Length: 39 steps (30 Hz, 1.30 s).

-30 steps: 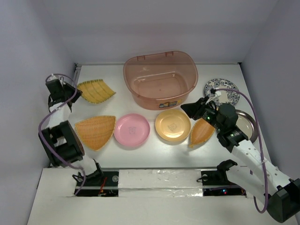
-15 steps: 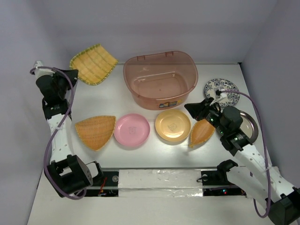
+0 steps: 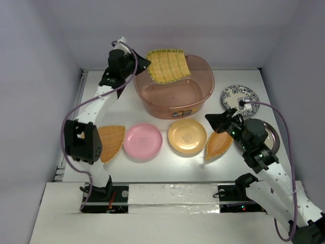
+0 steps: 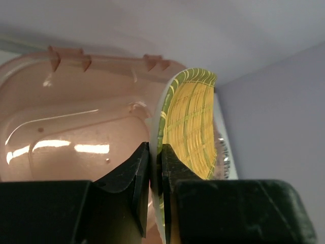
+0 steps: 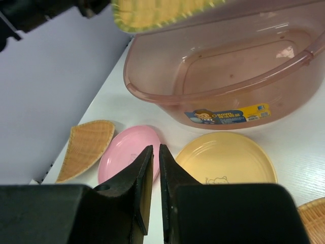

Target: Place the plates into the plastic bin on the countertop

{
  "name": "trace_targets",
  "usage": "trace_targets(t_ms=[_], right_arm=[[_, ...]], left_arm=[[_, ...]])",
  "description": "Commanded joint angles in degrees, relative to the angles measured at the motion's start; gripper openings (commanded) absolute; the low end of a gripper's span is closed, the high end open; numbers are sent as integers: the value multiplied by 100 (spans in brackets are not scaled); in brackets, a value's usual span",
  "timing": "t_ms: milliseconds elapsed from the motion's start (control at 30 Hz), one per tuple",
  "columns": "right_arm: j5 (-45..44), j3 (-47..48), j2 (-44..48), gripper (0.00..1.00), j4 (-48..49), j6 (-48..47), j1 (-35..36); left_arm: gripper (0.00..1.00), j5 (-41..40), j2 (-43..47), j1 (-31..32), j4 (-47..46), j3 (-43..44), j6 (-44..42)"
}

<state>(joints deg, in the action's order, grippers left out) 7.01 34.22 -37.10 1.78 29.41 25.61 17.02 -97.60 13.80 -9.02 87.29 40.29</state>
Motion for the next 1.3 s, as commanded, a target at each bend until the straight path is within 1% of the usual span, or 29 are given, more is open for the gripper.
trace_targets(t_ms=[0,67,100,167,200,333,367,400,433,500,533,600,633,667,733,833,867,900,933,967,1000,1033,1067,1100,1133,1167,1200,1233,1267], right_arm=[[-217,191,89,15,-151,-58,59],[-252,173,98,15,-161,-41,59],[-278,147,107,15,-161,-32,59],[-279,147,81,15,-161,-14,59],[-270,147,80,15,-317,-5,59],[-209,164,-147,16,-249,21,59],[-165,156,-209,16,-240,47,59],[-43,147,-288,17,-57,56,59],[37,138,-358,18,6,74,59],[212,129,-613,19,146,109,59],[248,129,-692,21,191,109,59],[284,155,-930,24,305,127,216],[266,173,-1000,26,331,127,269],[258,182,-1079,27,366,135,330],[135,234,-1264,34,472,162,594],[-94,305,-1624,40,665,267,1059],[-155,340,-1747,40,727,267,1200],[-277,401,-1861,32,892,311,1340],[-340,454,-2158,23,955,337,1664],[-427,533,-2326,12,1017,390,1850],[-628,620,-2511,1,1104,408,2026],[-674,813,-2695,0,1149,425,2384],[-866,936,-3080,0,1175,434,2553],[-1094,1042,-3258,0,1228,478,2720],[-1227,1121,-3434,0,1272,504,2870],[-1324,1218,-3757,0,1298,548,3045],[-1403,1254,-3917,0,1333,670,3047],[-1438,1271,-4049,0,1342,741,3116],[-1500,1237,-4181,0,1360,820,3117]], left_arm=[[0,-226,-608,123,-57,604,-162],[0,-199,-891,298,5,859,-188],[0,-207,-1171,368,40,1026,-223],[0,-207,-1401,430,145,1167,-250],[0,-207,-1593,430,163,1220,-267],[0,-348,-1902,545,444,1493,-417],[3,-365,-1938,545,558,1554,-461],[10,-392,-1990,545,611,1581,-531],[22,-418,-2008,545,690,1607,-583],[33,-593,-2017,597,892,1695,-793],[46,-664,-2000,597,893,1713,-865],[56,-865,-1904,597,1130,1739,-996],[65,-927,-1859,597,1165,1739,-1110],[69,-989,-1789,597,1191,1739,-1155],[77,-1104,-1535,597,1201,1739,-1286],[79,-1340,-973,667,1122,1678,-1515],[79,-1402,-797,720,1121,1617,-1568],[79,-1498,-395,720,1017,1538,-1603],[76,-1517,-182,720,946,1407,-1630],[74,-1534,63,781,772,1075,-1630],[72,-1552,536,782,718,889,-1604],[65,-1552,784,782,674,678,-1577],[57,-1570,1056,782,630,215,-1551],[49,-1596,1320,782,568,-25,-1507],[33,-1596,1880,834,542,-306,-1489],[23,-1605,2181,835,524,-874,-1481],[15,-1631,2454,835,532,-1141,-1463],[2,-1649,3022,835,567,-1431,-1489],[0,-1666,3306,835,620,-1956,-1524]])
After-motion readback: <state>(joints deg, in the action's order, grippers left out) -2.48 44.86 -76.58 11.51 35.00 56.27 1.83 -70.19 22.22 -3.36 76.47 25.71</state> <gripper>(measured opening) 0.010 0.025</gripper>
